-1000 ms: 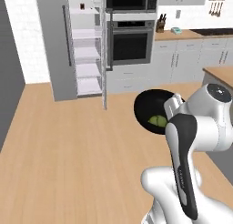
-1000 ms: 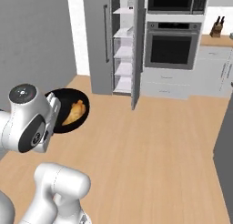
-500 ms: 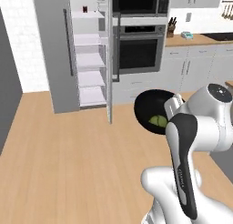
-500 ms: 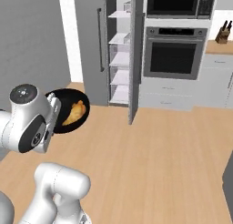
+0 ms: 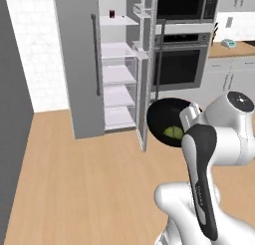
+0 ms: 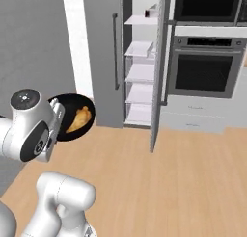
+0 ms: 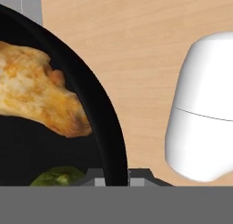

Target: Pick the chicken drumstick and lime from their plates and place them in the bowl. Then put the bowl in the fridge.

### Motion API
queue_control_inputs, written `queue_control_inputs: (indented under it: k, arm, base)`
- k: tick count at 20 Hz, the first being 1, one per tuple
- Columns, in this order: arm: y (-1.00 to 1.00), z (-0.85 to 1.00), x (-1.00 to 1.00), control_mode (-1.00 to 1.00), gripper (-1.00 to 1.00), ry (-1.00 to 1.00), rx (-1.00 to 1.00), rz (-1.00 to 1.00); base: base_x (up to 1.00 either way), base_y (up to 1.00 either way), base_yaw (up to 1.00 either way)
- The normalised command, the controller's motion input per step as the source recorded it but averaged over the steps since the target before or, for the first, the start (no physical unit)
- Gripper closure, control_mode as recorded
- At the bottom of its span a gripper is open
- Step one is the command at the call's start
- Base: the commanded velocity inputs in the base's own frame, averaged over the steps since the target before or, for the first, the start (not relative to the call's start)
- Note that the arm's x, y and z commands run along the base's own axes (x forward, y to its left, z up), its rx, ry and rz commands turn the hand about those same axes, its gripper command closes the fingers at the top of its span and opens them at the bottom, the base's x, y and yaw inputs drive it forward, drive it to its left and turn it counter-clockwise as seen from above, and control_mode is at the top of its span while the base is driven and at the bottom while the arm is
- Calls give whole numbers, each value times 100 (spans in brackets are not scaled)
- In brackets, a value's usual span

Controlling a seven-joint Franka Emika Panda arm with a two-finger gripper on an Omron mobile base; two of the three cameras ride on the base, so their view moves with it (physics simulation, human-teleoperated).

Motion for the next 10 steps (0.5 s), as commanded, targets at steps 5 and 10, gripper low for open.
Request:
queue_control_inputs:
  k: [5, 10]
  arm:
    - [0, 0, 0, 100, 100, 0, 0, 0]
    - [0, 0, 0, 100, 100, 0, 0, 0]
  base:
    - [100, 43, -6]
    - [100, 16, -9]
